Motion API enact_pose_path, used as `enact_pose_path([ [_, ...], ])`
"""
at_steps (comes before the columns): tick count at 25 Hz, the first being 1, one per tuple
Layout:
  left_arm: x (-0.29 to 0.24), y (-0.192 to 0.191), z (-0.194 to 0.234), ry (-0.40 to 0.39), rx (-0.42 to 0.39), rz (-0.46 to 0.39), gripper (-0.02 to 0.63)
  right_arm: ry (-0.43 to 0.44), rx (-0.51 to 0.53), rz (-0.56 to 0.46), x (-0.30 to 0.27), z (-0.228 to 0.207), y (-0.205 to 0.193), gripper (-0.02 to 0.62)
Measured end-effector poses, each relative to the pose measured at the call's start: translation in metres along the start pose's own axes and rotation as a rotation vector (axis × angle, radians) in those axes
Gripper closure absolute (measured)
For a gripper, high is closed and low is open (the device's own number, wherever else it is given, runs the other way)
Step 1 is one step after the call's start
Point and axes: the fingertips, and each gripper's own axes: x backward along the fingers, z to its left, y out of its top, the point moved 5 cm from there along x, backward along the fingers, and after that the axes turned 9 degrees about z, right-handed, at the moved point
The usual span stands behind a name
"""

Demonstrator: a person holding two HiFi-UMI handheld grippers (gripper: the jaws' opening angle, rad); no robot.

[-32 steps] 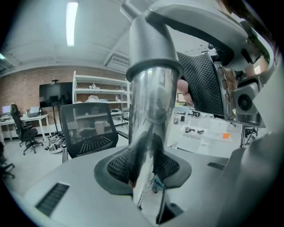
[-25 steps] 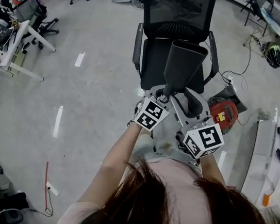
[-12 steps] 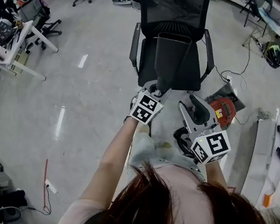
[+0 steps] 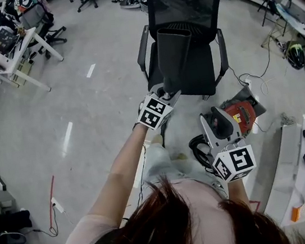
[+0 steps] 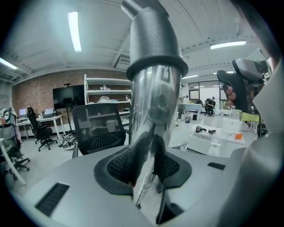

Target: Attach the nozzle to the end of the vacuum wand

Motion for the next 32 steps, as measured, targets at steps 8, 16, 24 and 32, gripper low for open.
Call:
enact_pose_path([
  [8,-0.002,0.0,-0.004,0.024,0.018,0.001,0.474,-0.045,-0.01,-0.015,0.026,-0.004,-0.005,0.429],
  [16,-0.006,0.001,-0.004,0.04,0.044,0.017,0.474,-0.088,-0.028,-0.029,0.045,-0.013,-0.009,0.503],
  [24,-0.009,0.002,-0.009,0.043,0.051,0.031,0.474,-0.088,-0.037,-0.043,0.05,-0.019,-0.008,0.528],
  [32,-0.011,0.003,-0.008,0.058,0.063,0.023,0.474,-0.082,-0.034,-0.038,0.056,-0.019,-0.007,0.546],
])
